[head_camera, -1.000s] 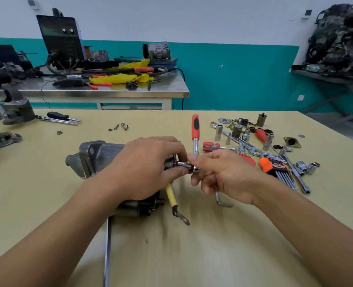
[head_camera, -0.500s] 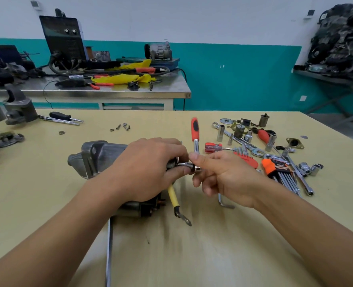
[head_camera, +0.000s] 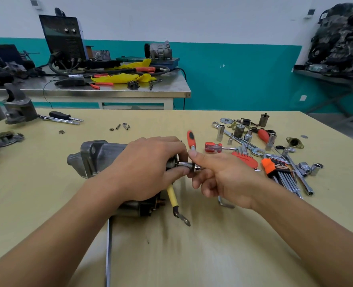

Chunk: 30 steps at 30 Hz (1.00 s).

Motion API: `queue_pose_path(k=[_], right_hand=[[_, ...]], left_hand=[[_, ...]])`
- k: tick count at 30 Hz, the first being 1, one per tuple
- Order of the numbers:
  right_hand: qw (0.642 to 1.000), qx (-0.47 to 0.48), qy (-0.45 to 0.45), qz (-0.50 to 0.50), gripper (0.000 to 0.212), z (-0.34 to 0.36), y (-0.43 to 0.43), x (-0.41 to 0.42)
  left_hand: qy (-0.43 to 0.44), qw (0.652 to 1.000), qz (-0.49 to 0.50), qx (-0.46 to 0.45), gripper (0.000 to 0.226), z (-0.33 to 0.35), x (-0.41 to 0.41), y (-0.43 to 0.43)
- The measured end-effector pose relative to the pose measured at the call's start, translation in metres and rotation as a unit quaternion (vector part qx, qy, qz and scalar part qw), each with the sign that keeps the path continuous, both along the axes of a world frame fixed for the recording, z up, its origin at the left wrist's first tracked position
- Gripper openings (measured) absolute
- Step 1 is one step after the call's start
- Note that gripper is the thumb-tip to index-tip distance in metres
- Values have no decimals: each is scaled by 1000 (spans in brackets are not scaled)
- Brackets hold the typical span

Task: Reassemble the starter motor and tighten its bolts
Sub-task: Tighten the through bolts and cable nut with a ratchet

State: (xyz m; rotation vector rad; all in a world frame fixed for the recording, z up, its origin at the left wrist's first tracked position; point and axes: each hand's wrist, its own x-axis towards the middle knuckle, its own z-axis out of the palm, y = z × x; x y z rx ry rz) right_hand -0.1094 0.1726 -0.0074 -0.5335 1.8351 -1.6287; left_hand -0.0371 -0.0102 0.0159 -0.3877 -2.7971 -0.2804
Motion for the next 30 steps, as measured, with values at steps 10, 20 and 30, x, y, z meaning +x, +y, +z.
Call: queue_pose_path(k=[10, 20, 30], right_hand=[[979, 18, 203, 16, 41, 7, 10, -2], [952, -14, 305, 33, 27, 6, 13, -6], [1000, 2, -1, 0, 50, 1, -2, 3]], left_hand=[[-26, 998, 10, -56, 39, 0, -2, 1], [-25, 999, 4, -46, 34, -1, -2, 1], [-9, 1000, 3, -21, 25, 0, 0, 0]])
